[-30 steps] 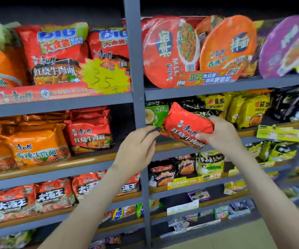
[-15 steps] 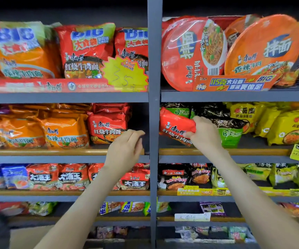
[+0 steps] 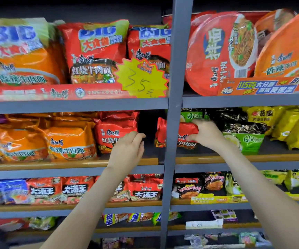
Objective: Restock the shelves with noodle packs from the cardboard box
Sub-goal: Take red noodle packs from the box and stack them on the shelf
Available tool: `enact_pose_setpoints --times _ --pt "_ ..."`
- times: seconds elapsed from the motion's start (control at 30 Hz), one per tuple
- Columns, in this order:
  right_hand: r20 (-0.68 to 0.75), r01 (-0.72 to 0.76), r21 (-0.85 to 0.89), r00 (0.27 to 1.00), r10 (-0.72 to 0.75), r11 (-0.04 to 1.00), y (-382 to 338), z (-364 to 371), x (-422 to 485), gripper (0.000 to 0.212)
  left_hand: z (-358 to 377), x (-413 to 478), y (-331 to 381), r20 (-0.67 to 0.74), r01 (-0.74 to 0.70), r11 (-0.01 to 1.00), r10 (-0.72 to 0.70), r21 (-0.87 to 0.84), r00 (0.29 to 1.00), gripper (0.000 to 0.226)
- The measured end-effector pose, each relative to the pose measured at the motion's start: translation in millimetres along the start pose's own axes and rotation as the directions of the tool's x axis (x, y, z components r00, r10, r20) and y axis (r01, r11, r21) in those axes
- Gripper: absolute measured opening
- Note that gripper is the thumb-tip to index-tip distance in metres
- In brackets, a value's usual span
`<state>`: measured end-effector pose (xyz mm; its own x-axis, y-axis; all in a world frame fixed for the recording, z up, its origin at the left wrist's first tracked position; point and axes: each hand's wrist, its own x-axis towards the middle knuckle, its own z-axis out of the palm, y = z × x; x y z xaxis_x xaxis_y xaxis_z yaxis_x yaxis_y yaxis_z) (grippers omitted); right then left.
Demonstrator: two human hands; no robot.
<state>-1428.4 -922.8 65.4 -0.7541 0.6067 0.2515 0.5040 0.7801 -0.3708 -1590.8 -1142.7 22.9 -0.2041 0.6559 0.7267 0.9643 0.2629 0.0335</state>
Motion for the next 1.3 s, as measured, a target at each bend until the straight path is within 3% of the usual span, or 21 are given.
enact_pose_setpoints --times 0.13,0.23,0.37,0.5,0.57,0.63,0.7,0.87,1.03,1.1,1.2,1.3 --pt "0.121 0.028 -0.052 0.992 -0.022 0.998 -7.4 14.8 24.1 0.064 13.2 5.5 -19.1 0.079 -0.072 0.988 0.062 0.135 0.995 0.039" --pt "0.108 0.066 -0.148 0.993 -0.050 0.987 -11.9 19.8 35.0 0.056 21.3 5.5 -33.8 0.150 -0.108 0.958 0.070 0.264 0.986 0.055" --pt "0.051 0.085 -0.259 0.996 -0.075 0.962 -16.7 23.7 40.4 0.063 34.6 4.2 -52.1 0.213 -0.092 0.916 0.007 0.390 0.977 0.083" --pt "0.109 0.190 -0.323 0.981 -0.163 0.927 -14.6 35.0 46.6 0.057 49.8 2.4 -70.1 0.218 -0.119 0.895 0.025 0.429 0.976 0.101" --pt "0.107 0.258 -0.396 0.966 -0.235 0.881 -6.8 44.5 49.5 0.071 56.4 4.6 -77.4 0.198 -0.150 0.890 0.068 0.431 0.978 0.100" --pt "0.141 0.331 -0.509 0.943 -0.302 0.794 -0.2 54.9 50.6 0.099 59.6 8.2 -82.3 0.201 -0.180 0.881 0.099 0.438 0.975 0.096" --pt "0.153 0.370 -0.556 0.926 -0.346 0.744 3.6 61.8 53.0 0.109 62.1 11.2 -88.1 0.224 -0.236 0.857 0.145 0.459 0.964 0.096" --pt "0.085 0.437 -0.590 0.870 -0.486 0.679 6.5 72.3 57.1 0.099 61.2 15.3 -92.5 0.202 -0.327 0.821 0.261 0.468 0.944 0.088" --pt "0.024 0.445 -0.601 0.841 -0.541 0.664 -1.1 80.9 54.7 0.083 60.7 13.4 -97.0 0.202 -0.331 0.828 0.267 0.452 0.942 0.082" --pt "0.004 0.490 -0.517 0.821 -0.571 0.701 0.1 87.6 60.0 0.090 59.1 16.4 -96.7 0.197 -0.322 0.839 0.260 0.439 0.945 0.079" --pt "-0.027 0.476 -0.403 0.848 -0.530 0.782 5.8 99.8 73.0 0.099 52.0 25.5 -95.3 0.149 -0.290 0.853 0.249 0.433 0.957 0.070" --pt "-0.001 0.442 -0.192 0.893 -0.451 0.876 -27.3 78.0 63.1 0.080 45.6 37.2 -97.3 0.081 -0.245 0.869 0.233 0.430 0.969 0.067"
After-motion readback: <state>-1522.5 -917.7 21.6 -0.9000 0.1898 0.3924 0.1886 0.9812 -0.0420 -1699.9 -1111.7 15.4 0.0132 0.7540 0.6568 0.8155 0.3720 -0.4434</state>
